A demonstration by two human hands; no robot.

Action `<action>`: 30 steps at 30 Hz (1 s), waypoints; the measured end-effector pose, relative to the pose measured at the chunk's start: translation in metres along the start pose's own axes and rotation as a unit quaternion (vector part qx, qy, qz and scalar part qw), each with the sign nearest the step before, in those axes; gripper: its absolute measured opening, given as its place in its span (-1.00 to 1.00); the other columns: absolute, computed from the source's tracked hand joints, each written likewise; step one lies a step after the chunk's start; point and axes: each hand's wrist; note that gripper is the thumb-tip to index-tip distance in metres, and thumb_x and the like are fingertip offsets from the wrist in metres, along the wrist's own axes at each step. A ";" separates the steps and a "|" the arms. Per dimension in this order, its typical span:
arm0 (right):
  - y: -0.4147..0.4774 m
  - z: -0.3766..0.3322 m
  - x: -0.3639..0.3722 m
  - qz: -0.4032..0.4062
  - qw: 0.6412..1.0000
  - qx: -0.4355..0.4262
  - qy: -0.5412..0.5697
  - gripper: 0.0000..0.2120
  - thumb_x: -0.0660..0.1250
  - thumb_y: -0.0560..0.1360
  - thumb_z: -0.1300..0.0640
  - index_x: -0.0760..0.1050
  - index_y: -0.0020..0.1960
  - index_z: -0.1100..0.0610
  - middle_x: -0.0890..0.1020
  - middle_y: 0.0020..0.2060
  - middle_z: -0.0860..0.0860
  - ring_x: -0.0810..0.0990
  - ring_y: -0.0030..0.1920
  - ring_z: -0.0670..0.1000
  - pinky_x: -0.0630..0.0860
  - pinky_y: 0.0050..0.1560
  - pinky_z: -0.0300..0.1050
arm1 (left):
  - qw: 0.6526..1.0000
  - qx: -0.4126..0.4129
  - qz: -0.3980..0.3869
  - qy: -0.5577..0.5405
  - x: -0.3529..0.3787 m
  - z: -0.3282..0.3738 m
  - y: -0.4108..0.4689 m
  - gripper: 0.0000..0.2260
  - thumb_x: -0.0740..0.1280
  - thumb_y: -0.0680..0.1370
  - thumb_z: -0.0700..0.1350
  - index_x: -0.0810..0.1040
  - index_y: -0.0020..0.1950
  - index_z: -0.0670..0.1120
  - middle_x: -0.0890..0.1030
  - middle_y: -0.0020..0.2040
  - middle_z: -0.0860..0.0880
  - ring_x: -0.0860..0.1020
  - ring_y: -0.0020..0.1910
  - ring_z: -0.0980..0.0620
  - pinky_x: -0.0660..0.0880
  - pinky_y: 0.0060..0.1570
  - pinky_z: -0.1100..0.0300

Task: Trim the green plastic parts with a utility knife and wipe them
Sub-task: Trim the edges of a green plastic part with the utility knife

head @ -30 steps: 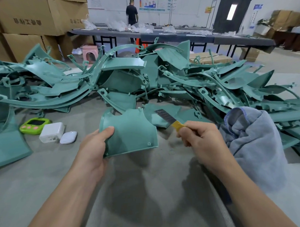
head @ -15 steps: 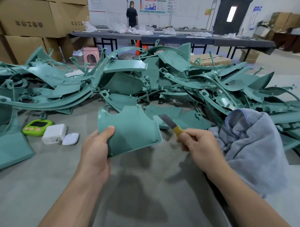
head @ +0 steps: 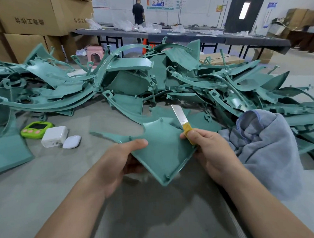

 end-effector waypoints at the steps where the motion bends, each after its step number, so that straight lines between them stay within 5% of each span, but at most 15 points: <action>1: 0.002 0.002 -0.001 0.016 1.000 -0.008 -0.008 -0.66 0.32 0.63 0.18 0.73 -0.26 0.07 0.74 -0.11 0.06 0.61 0.01 0.12 0.51 0.10 0.05 | 0.999 0.008 0.035 0.006 0.001 -0.001 0.002 -0.85 0.45 0.47 -0.13 0.69 -0.01 -0.15 0.70 -0.19 -0.11 0.58 -0.41 -0.01 0.48 -0.48 0.16; 5: -0.001 -0.001 -0.006 0.056 0.992 -0.101 -0.056 -0.65 0.30 0.64 0.18 0.72 -0.26 0.03 0.71 -0.24 -0.02 0.55 -0.18 -0.03 0.46 -0.12 -0.13 | 0.984 0.066 0.145 -0.079 0.004 -0.002 0.010 -0.95 0.39 0.58 -0.21 0.61 -0.07 -0.17 0.64 -0.34 -0.04 0.41 -0.58 0.09 0.30 -0.63 0.32; 9: -0.020 -0.013 -0.008 -0.102 0.969 -0.180 -0.135 -0.76 0.33 0.53 0.16 0.67 -0.27 0.12 0.69 -0.33 0.06 0.42 -0.35 -0.10 0.35 -0.30 -0.33 | 0.968 0.111 0.183 -0.134 0.002 0.005 0.009 -0.92 0.37 0.60 -0.20 0.60 -0.09 -0.13 0.65 -0.34 -0.01 0.43 -0.58 0.12 0.32 -0.62 0.33; 12: -0.024 -0.014 -0.006 -0.184 0.939 -0.174 -0.235 -0.80 0.38 0.53 0.12 0.69 -0.24 0.07 0.67 -0.31 0.06 0.46 -0.32 -0.01 0.40 -0.26 -0.16 | 0.963 0.124 0.186 -0.152 0.002 0.005 0.008 -0.92 0.35 0.62 -0.20 0.59 -0.06 -0.12 0.65 -0.34 0.00 0.44 -0.56 0.13 0.34 -0.60 0.34; 14: -0.019 -0.007 -0.006 -0.134 0.918 -0.179 -0.328 -0.80 0.42 0.55 0.09 0.68 -0.25 0.02 0.64 -0.33 -0.01 0.50 -0.32 0.01 0.43 -0.23 0.01 | 0.963 0.117 0.177 -0.164 0.001 0.006 0.006 -0.93 0.36 0.62 -0.20 0.61 -0.05 -0.13 0.67 -0.30 -0.02 0.45 -0.55 0.13 0.36 -0.59 0.33; 18: -0.010 0.002 -0.016 0.127 0.882 -0.229 -0.392 -0.70 0.40 0.57 0.09 0.54 -0.34 -0.02 0.53 -0.45 -0.03 0.40 -0.44 -0.06 0.32 -0.35 -0.05 | 0.968 0.110 0.158 -0.163 0.004 0.007 0.004 -0.90 0.35 0.61 -0.24 0.62 -0.09 -0.12 0.68 -0.29 -0.02 0.44 -0.56 0.12 0.34 -0.61 0.33; 20: -0.008 -0.002 -0.023 0.086 0.902 -0.244 -0.346 -0.76 0.39 0.54 0.06 0.58 -0.31 0.02 0.55 -0.44 0.02 0.34 -0.47 -0.08 0.27 -0.40 -0.02 | 0.968 0.112 0.154 -0.161 0.005 0.007 0.003 -0.89 0.35 0.61 -0.24 0.62 -0.09 -0.13 0.68 -0.29 -0.02 0.43 -0.57 0.12 0.33 -0.61 0.33; 22: -0.012 -0.006 -0.020 -0.065 0.927 -0.209 -0.305 -0.80 0.39 0.50 -0.01 0.66 -0.26 0.01 0.61 -0.39 0.03 0.39 -0.43 0.02 0.33 -0.39 0.02 | 0.968 0.107 0.153 -0.166 0.005 0.007 0.003 -0.91 0.35 0.61 -0.23 0.62 -0.08 -0.14 0.69 -0.28 -0.03 0.44 -0.56 0.12 0.34 -0.61 0.34; 24: -0.016 -0.003 -0.013 -0.115 0.917 -0.186 -0.334 -0.78 0.38 0.49 -0.08 0.66 -0.26 -0.02 0.61 -0.39 -0.05 0.42 -0.42 -0.05 0.37 -0.36 -0.03 | 0.968 0.102 0.152 -0.170 0.003 0.008 0.003 -0.92 0.35 0.61 -0.22 0.62 -0.06 -0.13 0.69 -0.26 -0.03 0.45 -0.56 0.13 0.34 -0.61 0.35; 28: -0.004 0.003 -0.019 0.152 0.884 -0.178 -0.405 -0.69 0.37 0.56 0.04 0.56 -0.35 0.05 0.56 -0.49 -0.09 0.43 -0.47 -0.10 0.22 -0.46 -0.21 | 0.973 0.098 0.146 -0.149 0.002 0.010 0.002 -0.91 0.35 0.60 -0.22 0.62 -0.07 -0.12 0.68 -0.29 0.00 0.43 -0.57 0.14 0.31 -0.62 0.36; 30: -0.001 0.004 -0.024 0.171 0.903 -0.174 -0.353 -0.71 0.35 0.57 0.12 0.55 -0.33 0.09 0.60 -0.43 0.01 0.40 -0.48 -0.07 0.25 -0.43 -0.10 | 0.975 0.095 0.137 -0.149 0.004 0.009 0.000 -0.91 0.35 0.59 -0.23 0.61 -0.08 -0.12 0.67 -0.30 0.00 0.41 -0.57 0.15 0.29 -0.64 0.35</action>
Point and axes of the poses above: each hand's wrist, its own y-axis towards the middle knuckle, its own x-axis out of the palm, z = x × y
